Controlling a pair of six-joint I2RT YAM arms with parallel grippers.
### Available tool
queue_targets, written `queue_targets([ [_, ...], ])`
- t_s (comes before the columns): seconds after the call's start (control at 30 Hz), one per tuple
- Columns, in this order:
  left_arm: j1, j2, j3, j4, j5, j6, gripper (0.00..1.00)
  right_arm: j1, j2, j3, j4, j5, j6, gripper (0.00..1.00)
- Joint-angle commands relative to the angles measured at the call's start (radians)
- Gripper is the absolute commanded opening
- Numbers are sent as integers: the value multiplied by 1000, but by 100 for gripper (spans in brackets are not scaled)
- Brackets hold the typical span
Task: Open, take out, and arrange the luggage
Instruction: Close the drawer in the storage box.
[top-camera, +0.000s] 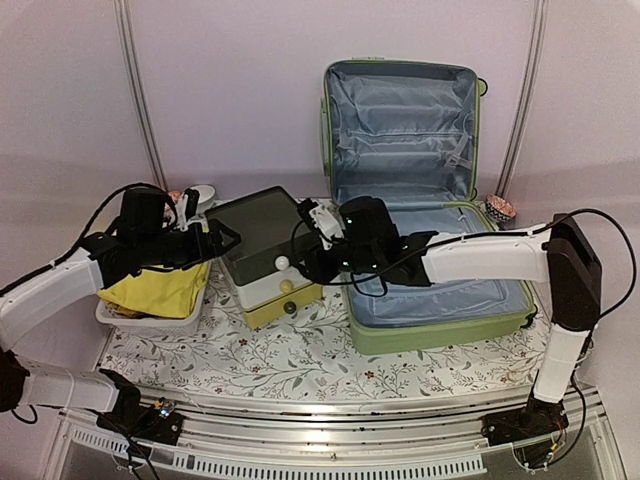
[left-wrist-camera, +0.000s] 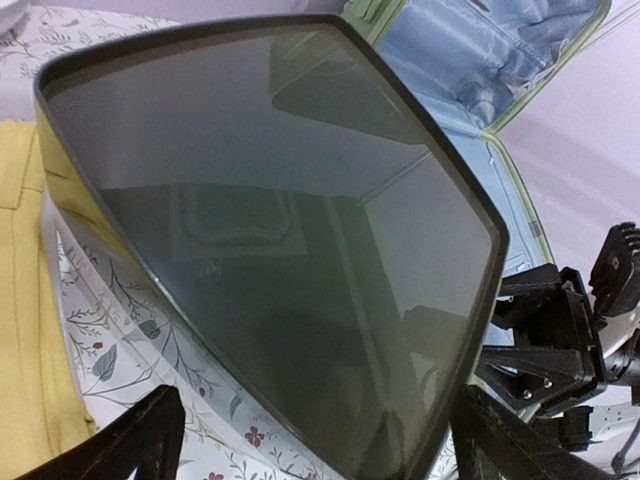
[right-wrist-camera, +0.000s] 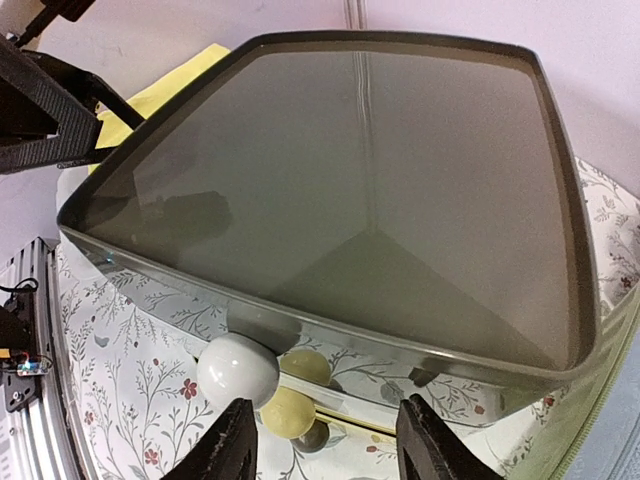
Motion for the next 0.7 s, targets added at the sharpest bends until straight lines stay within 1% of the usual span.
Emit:
queue_targets([
  [0.0,5,-70,1,-34,-2,39,95,-5,-109,-48,45,-2,-51,50],
  [0.2,-14,-107,4,-37,55,60,95,-5,-204,-134,43,-24,-61,50],
  [0.4,-128,-126,41,-35,1,105,94,-5,-274,-197,44,-90,-50,50],
  [0.47,-162,-130,57,-33,-23,132,93,-6,-300,-210,41,-88,-47,52],
  [0.5,-176,-133,65,-30,-31,143,93,-7,-312,-212,34,-81,-45,57],
  [0.53,-187,-135,70,-27,-35,157,94,-5,-323,-209,15,-64,-40,65],
  [0.57,-198,-136,77,-24,-37,169,94,-6,-331,-194,-24,-40,-28,85],
  [0.6,-207,-137,81,-24,-39,180,94,-6,-339,-188,-59,-27,0,99],
  [0.67,-217,-138,88,-23,-47,200,94,-8,-369,-227,-48,-62,2,99],
])
